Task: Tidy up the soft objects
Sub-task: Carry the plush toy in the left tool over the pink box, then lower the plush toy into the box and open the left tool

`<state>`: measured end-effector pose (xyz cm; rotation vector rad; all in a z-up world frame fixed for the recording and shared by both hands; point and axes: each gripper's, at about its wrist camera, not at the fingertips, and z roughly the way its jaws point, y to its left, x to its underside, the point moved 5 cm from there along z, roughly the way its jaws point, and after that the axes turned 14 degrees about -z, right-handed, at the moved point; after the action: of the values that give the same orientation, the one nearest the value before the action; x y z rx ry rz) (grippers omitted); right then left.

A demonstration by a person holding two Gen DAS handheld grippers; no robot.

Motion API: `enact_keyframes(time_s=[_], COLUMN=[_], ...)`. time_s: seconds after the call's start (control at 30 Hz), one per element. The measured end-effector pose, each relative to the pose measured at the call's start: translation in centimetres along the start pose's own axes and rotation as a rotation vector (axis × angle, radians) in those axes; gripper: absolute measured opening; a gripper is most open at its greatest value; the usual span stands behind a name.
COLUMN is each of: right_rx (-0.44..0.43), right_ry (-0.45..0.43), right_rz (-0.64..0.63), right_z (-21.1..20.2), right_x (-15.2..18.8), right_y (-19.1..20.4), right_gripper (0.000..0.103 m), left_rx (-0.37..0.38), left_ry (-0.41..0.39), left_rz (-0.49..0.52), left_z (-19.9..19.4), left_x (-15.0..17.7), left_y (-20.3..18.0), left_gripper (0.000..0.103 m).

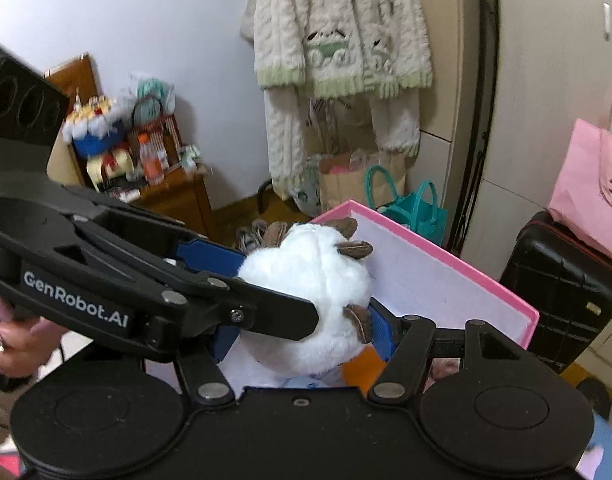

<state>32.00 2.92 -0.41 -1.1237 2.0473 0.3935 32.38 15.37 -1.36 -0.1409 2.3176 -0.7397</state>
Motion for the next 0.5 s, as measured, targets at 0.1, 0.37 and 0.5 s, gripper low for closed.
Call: enact_keyframes(time_s=[0.1,0.37,0.5], right_rx=[0.0,0.015,0.015], right_ry=[0.016,0.073,0.089], right_rz=[-0.028,-0.054,-0.045], right_z=[1.5,3.9,4.8], right_x=[0.0,0.3,0.4], right_y=[-0.6,-1.2,-1.5], right_gripper=[0.071,0.071,0.073], left_rx=[-0.016,-0.06,-0.087], left_ry=[0.009,0.045,0.025], left_rz=[0.002,0.024,0.03], left_z=[1.1,2.9,3.0], left_x=[-0.2,-0.5,-0.5], left_y=[0.7,1.3,1.5], left_gripper=[0.054,0.052,0.052])
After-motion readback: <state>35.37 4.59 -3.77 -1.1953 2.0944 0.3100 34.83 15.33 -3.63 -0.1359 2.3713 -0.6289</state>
